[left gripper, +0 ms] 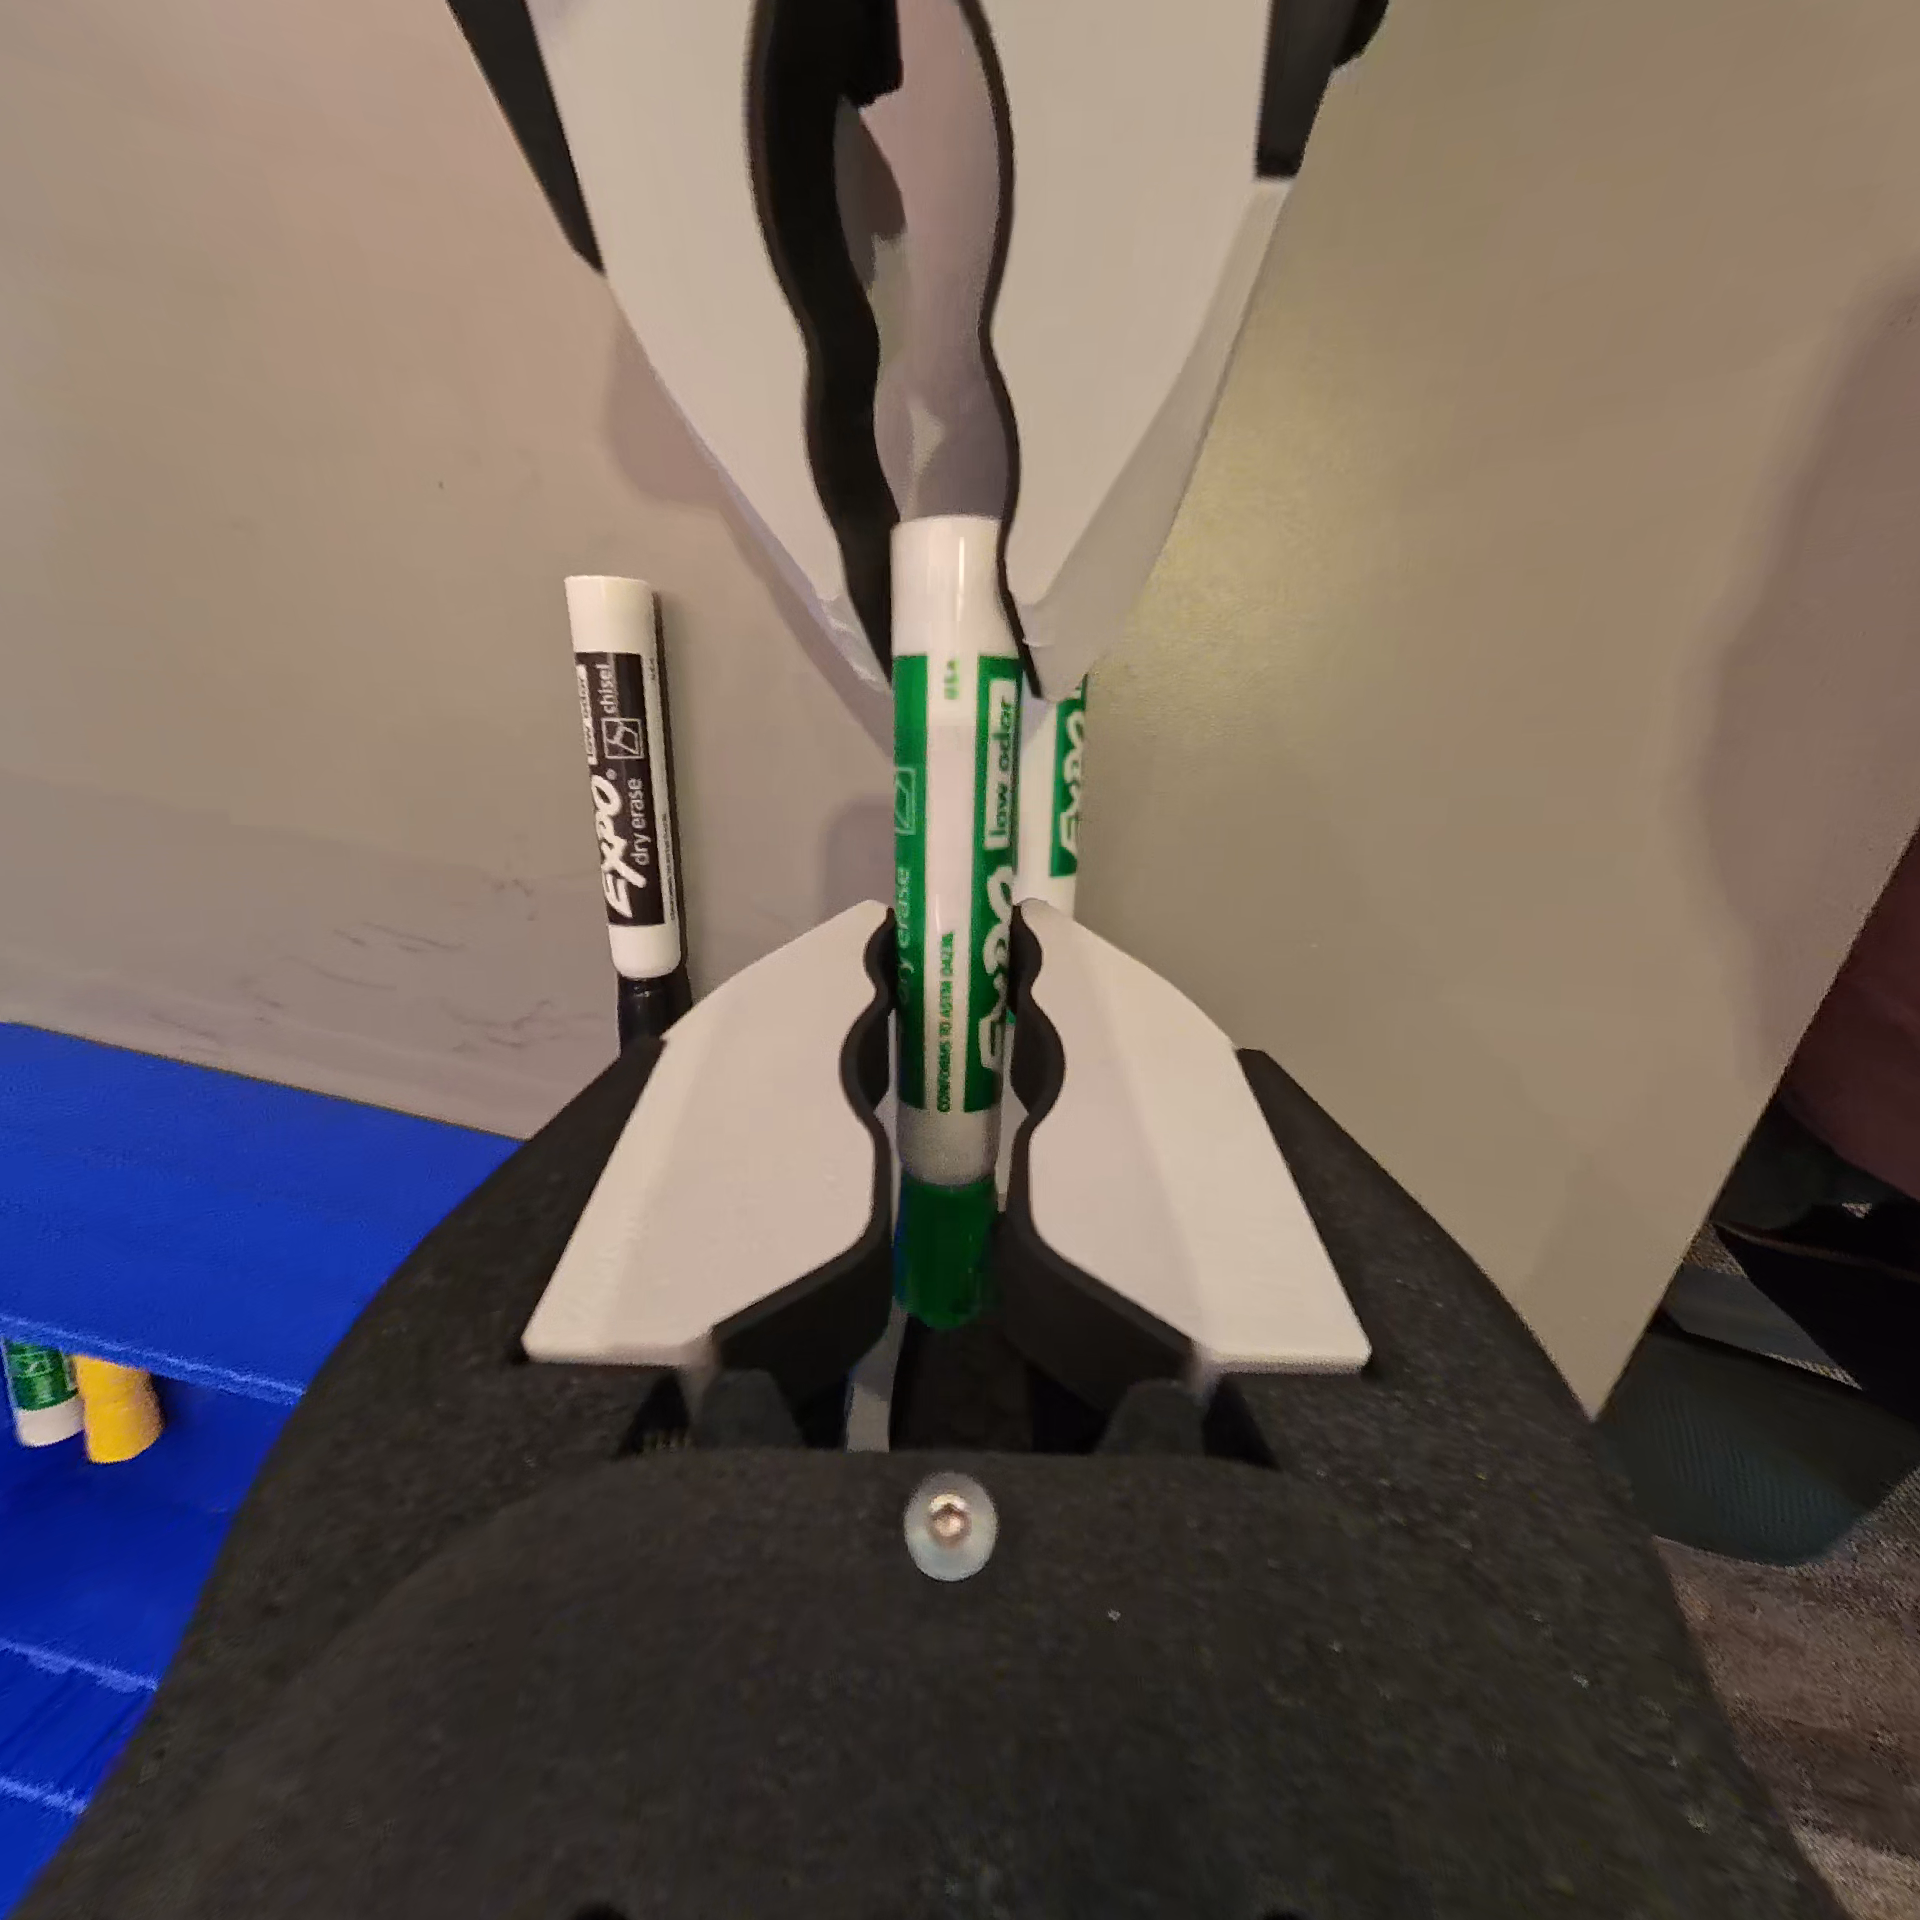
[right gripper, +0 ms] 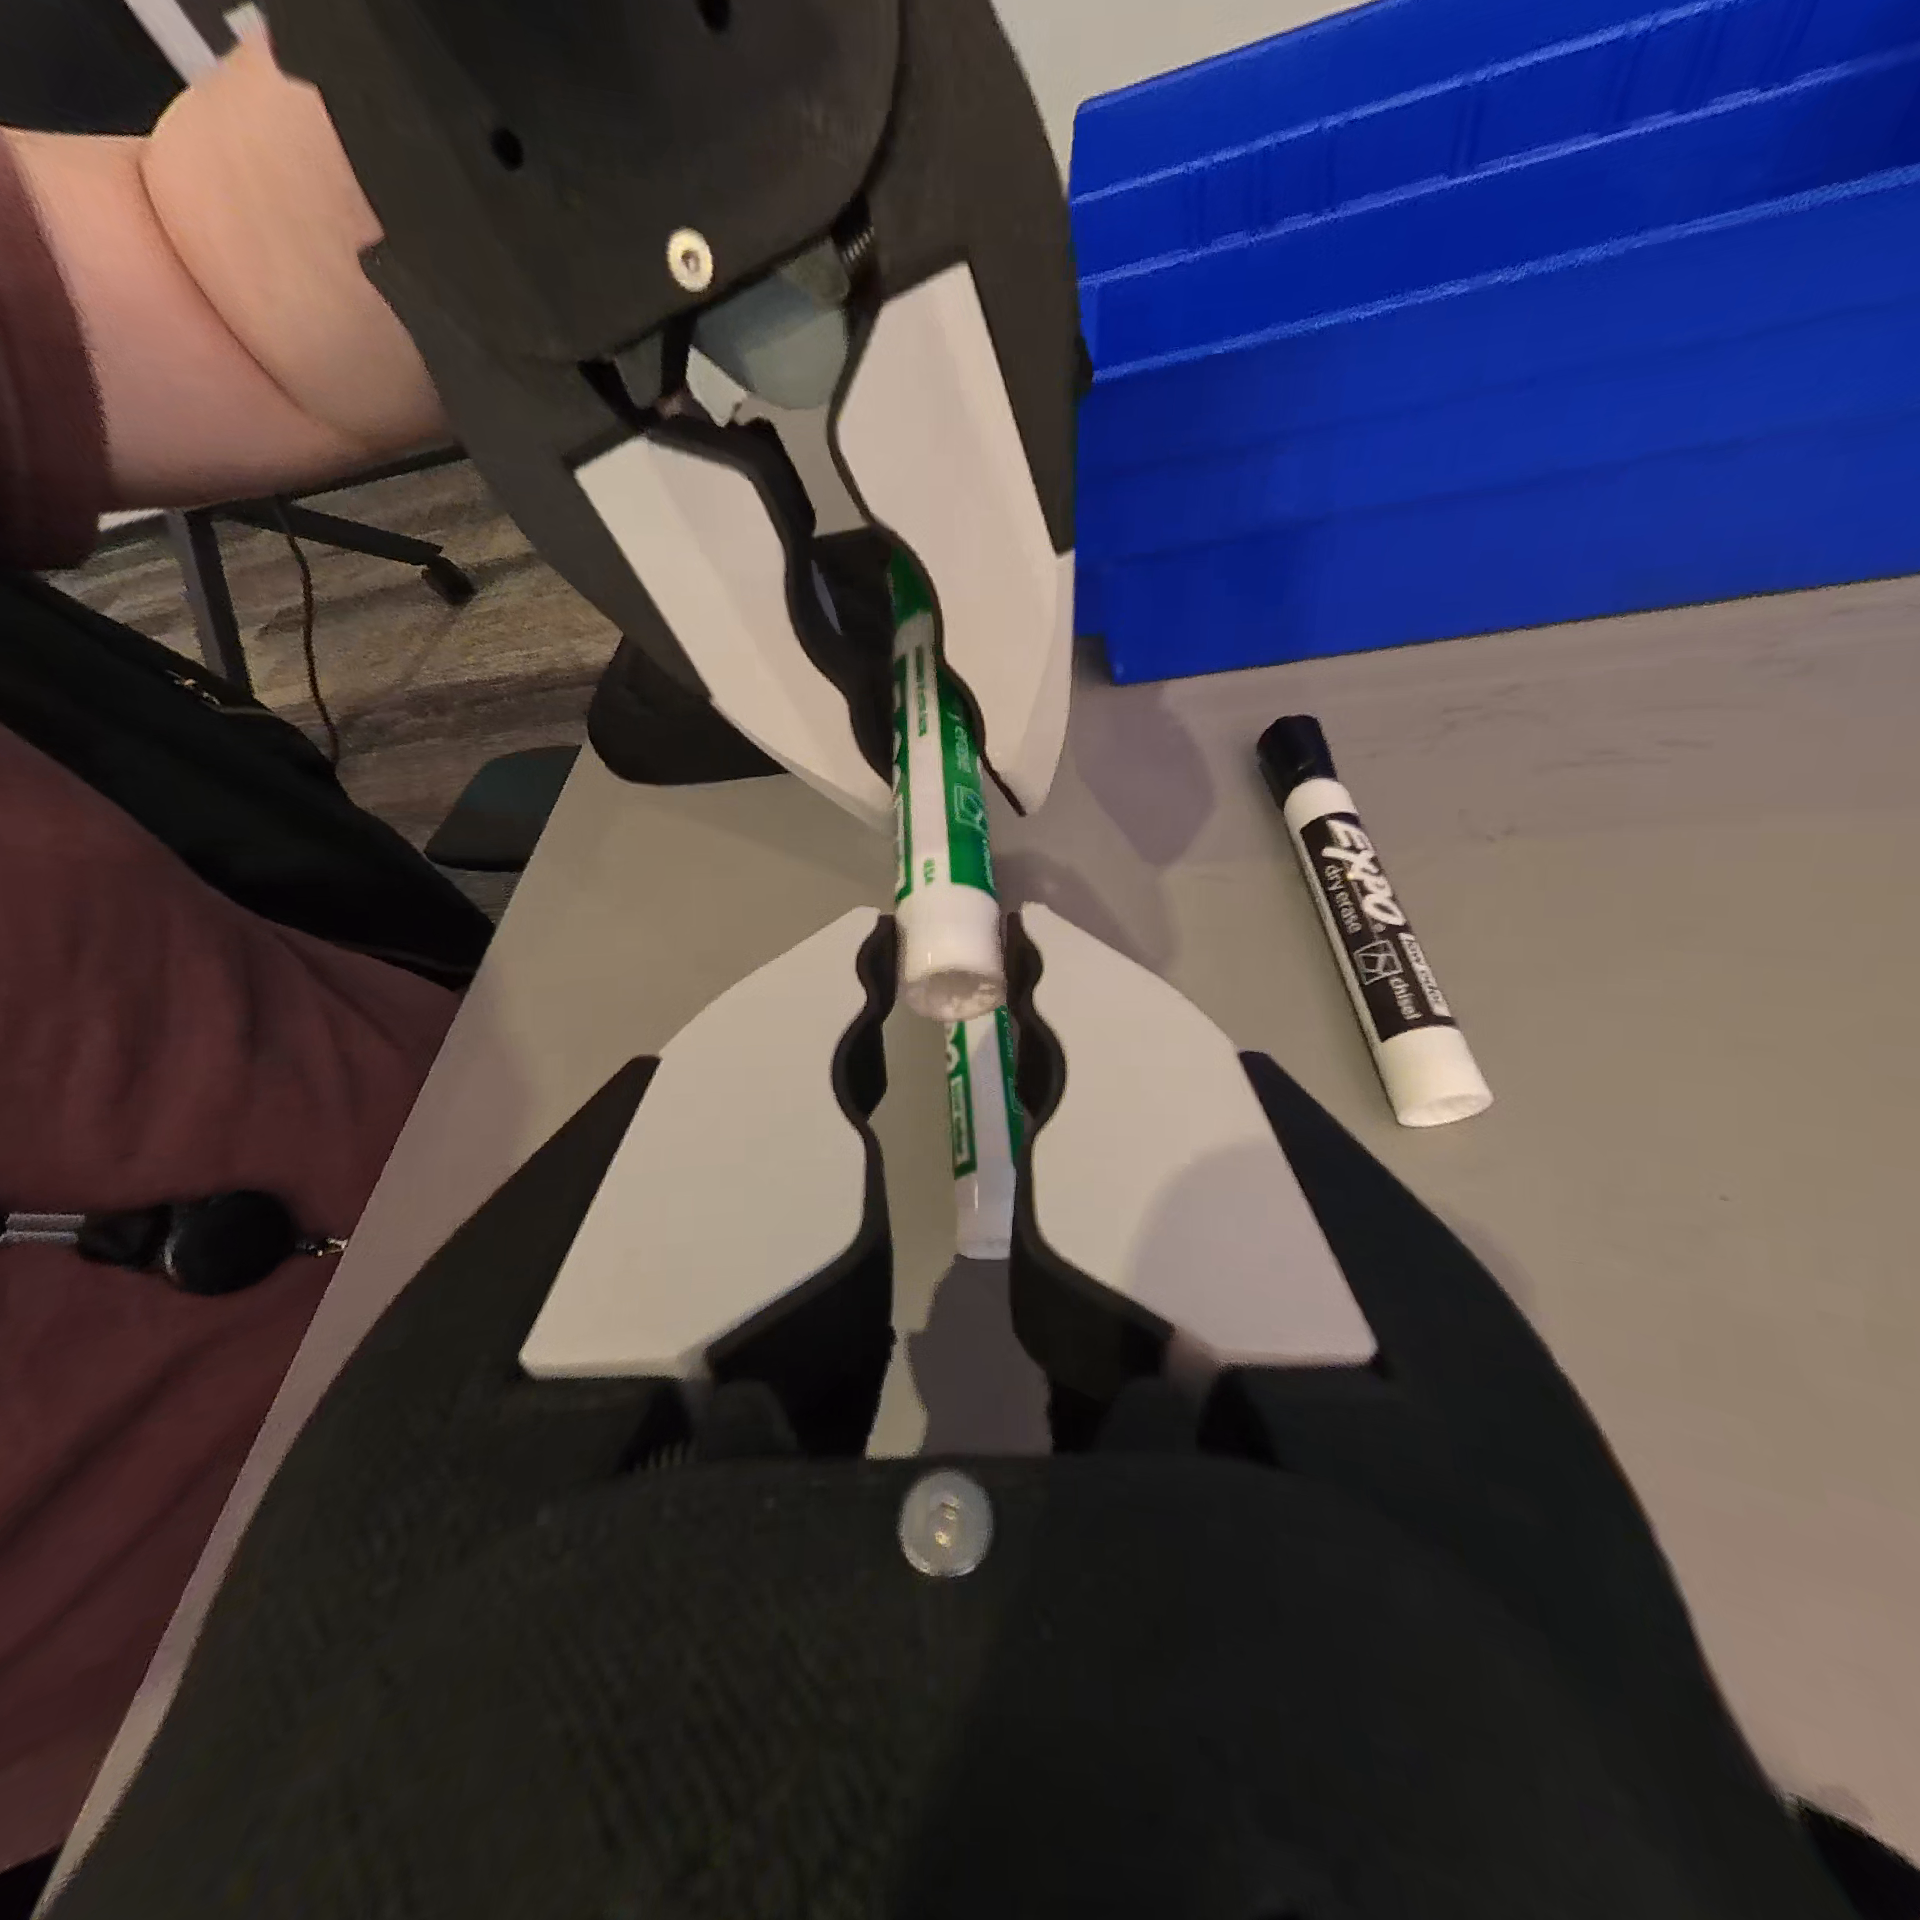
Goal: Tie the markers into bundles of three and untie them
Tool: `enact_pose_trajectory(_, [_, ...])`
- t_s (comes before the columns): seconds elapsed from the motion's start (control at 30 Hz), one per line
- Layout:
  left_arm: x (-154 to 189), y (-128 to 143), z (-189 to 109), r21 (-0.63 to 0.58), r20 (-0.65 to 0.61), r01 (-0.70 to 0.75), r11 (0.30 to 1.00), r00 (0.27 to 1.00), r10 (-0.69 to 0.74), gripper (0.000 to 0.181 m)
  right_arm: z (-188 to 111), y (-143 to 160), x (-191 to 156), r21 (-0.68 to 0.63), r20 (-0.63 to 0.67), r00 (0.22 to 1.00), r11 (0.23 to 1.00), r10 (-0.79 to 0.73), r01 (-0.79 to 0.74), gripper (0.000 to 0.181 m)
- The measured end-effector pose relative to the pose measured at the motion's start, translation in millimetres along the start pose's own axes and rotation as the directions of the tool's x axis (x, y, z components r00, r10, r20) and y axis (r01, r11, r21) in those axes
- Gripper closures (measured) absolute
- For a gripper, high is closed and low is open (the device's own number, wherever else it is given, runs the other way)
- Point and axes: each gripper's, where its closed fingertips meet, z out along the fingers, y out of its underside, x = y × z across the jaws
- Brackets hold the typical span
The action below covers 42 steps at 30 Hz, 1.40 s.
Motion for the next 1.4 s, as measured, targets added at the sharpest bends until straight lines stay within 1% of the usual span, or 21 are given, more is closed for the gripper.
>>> enact_pose_trajectory(0.13, [-1.2, 2.1, 3.3, -0.033, 0.009, 0.0, 0.999, 1.0, 0.001, 0.162, -0.5, -1.4, 1.1, -0.017, -0.029, 1.0, 1.0, 0.004, -0.005, 0.16])
enact_pose_trajectory(0.27, [-3.3, 3.4, 9.1, -0.043, 0.024, 0.003, 0.999, 1.0, -0.002, 0.162, 2.2, 3.7, 4.4, -0.005, -0.017, 0.997, 0.997, 0.08, -0.08, 0.16])
enact_pose_trajectory(0.33, [-6.6, 6.5, 13.8, -0.049, 0.027, 0.021, 0.999, 0.999, -0.02, 0.161, 5.4, 11.8, 11.0, -0.027, -0.027, 0.995, 0.995, 0.099, -0.1, 0.16])
enact_pose_trajectory(0.43, [-15.2, 11.6, 19.7, -0.044, 0.042, 0.07, 0.997, 0.997, -0.068, 0.145, 9.0, 31.0, 25.7, -0.083, -0.066, 0.99, 0.988, 0.122, -0.127, 0.16])
enact_pose_trajectory(0.53, [-17.1, 12.0, 13.7, -0.001, 0.036, 0.092, 0.996, 0.995, -0.091, 0.143, 9.6, 42.0, 27.2, -0.115, -0.058, 0.991, 0.985, 0.12, -0.126, 0.16])
enact_pose_trajectory(0.63, [-14.6, 15.6, 4.9, 0.012, 0.025, 0.111, 0.994, 0.993, -0.111, 0.143, 9.5, 44.8, 21.1, -0.134, -0.016, 0.995, 0.986, 0.099, -0.101, 0.159])
enact_pose_trajectory(0.67, [-14.5, 17.2, 2.8, 0.013, 0.03, 0.113, 0.993, 0.993, -0.114, 0.143, 10.5, 44.5, 15.6, -0.139, 0.016, 0.995, 0.986, 0.094, -0.091, 0.157])
enact_pose_trajectory(0.73, [-12.7, 21.6, 0.0, 0.008, 0.035, 0.118, 0.993, 0.992, -0.118, 0.143, 15.8, 41.9, 6.8, -0.151, 0.039, 0.996, 0.986, 0.083, -0.077, 0.135])
enact_pose_trajectory(0.77, [-11.5, 24.1, -0.9, 0.004, 0.035, 0.121, 0.993, 0.992, -0.122, 0.143, 20.0, 41.8, 2.2, -0.176, 0.033, 0.997, 0.982, 0.072, -0.065, 0.135])
enact_pose_trajectory(0.83, [-9.6, 28.8, -2.4, 0.0, 0.044, 0.128, 0.992, 0.991, -0.128, 0.141, 31.4, 48.7, -11.6, -0.266, 0.035, 0.999, 0.964, -0.013, 0.022, 0.137])
enact_pose_trajectory(0.9, [-5.9, 34.1, -4.4, -0.004, 0.042, 0.133, 0.991, 0.99, -0.133, 0.141, 42.7, 65.3, -16.5, -0.396, 0.012, 0.992, 0.91, -0.127, 0.121, 0.139])
enact_pose_trajectory(1.0, [-4.2, 43.7, -8.1, -0.007, 0.053, 0.151, 0.989, 0.987, -0.15, 0.141, 51.1, 71.1, -18.4, -0.485, -0.003, 0.968, 0.847, -0.251, 0.218, 0.141])
enact_pose_trajectory(1.03, [-4.0, 47.1, -9.4, -0.008, 0.056, 0.161, 0.987, 0.986, -0.16, 0.141, 51.5, 71.1, -17.3, -0.506, -0.002, 0.965, 0.832, -0.263, 0.226, 0.141])
enact_pose_trajectory(1.1, [-4.5, 54.0, -12.0, -0.01, 0.064, 0.175, 0.985, 0.983, -0.174, 0.141, 50.7, 70.3, -16.7, -0.531, 0.031, 0.975, 0.823, -0.219, 0.201, 0.141])
enact_pose_trajectory(1.2, [-7.3, 62.6, -15.8, -0.019, 0.078, 0.191, 0.981, 0.979, -0.189, 0.142, 46.3, 67.9, -16.3, -0.569, 0.103, 0.994, 0.816, -0.045, 0.096, 0.143])
enact_pose_trajectory(1.3, [-8.3, 65.7, -20.1, -0.02, 0.087, 0.195, 0.981, 0.977, -0.193, 0.143, 40.5, 67.5, -18.1, -0.648, 0.175, 0.978, 0.761, 0.113, 0.028, 0.144])
enact_pose_trajectory(1.37, [-7.5, 66.8, -22.3, -0.019, 0.096, 0.193, 0.981, 0.977, -0.191, 0.143, 40.2, 67.1, -18.0, -0.692, 0.19, 0.97, 0.722, 0.151, 0.023, 0.144])
enact_pose_trajectory(1.4, [-6.0, 67.7, -23.1, -0.019, 0.096, 0.194, 0.981, 0.977, -0.191, 0.143, 40.2, 67.8, -18.0, -0.712, 0.183, 0.973, 0.701, 0.139, 0.034, 0.144])
